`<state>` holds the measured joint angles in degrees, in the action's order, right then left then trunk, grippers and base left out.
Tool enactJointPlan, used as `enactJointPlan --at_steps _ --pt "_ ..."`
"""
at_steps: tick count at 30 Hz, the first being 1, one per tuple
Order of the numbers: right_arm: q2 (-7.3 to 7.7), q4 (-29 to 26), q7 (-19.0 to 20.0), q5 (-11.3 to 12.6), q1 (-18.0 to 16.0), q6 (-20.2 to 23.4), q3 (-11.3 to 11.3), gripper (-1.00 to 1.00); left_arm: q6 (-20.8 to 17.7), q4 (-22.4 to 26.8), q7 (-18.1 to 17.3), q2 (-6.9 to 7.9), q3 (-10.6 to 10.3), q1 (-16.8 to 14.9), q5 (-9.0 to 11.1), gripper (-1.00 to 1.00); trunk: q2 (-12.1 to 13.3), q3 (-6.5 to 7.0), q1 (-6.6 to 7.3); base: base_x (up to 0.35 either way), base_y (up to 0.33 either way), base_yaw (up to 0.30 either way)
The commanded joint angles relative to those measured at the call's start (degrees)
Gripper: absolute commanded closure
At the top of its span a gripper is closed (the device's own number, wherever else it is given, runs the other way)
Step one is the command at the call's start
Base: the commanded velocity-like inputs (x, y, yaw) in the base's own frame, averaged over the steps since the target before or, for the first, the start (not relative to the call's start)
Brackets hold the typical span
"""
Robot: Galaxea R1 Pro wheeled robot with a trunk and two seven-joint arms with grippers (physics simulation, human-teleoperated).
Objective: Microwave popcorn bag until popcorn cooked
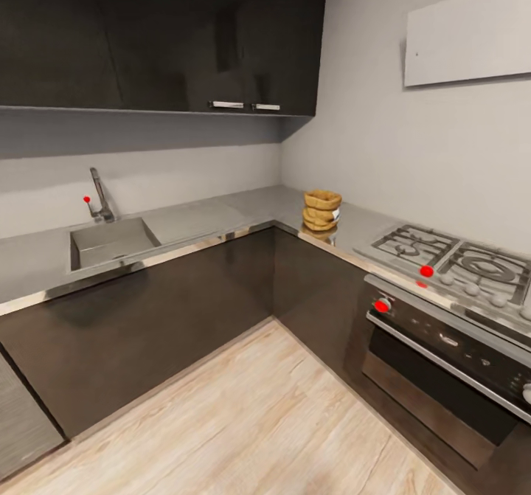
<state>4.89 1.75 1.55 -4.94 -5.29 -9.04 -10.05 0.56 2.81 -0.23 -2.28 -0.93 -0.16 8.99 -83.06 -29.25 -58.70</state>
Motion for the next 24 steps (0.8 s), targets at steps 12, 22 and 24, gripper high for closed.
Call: enactJointPlan --at_steps 12,22,24 --pt "0.03 0.2 0.2 -0.5 -0.1 -0.3 -0.4 -1.0 0.0 0.0 0.0 -0.01 -0.1 0.0 0.5 -1.0 0.0 -0.05 -0.03 0.311 0.188 0.0" --pt "0.04 0.2 0.2 -0.5 -0.1 -0.3 -0.4 -1.0 -0.1 0.0 0.0 -0.01 -0.1 0.0 0.5 -1.0 0.0 -0.05 -0.03 0.311 0.145 0.0" --pt "0.04 0.2 0.2 -0.5 -0.1 -0.3 -0.5 -1.0 -0.3 0.0 0.0 -0.01 -0.1 0.0 0.5 -1.0 0.0 -0.05 -0.03 0.318 0.05 0.0"
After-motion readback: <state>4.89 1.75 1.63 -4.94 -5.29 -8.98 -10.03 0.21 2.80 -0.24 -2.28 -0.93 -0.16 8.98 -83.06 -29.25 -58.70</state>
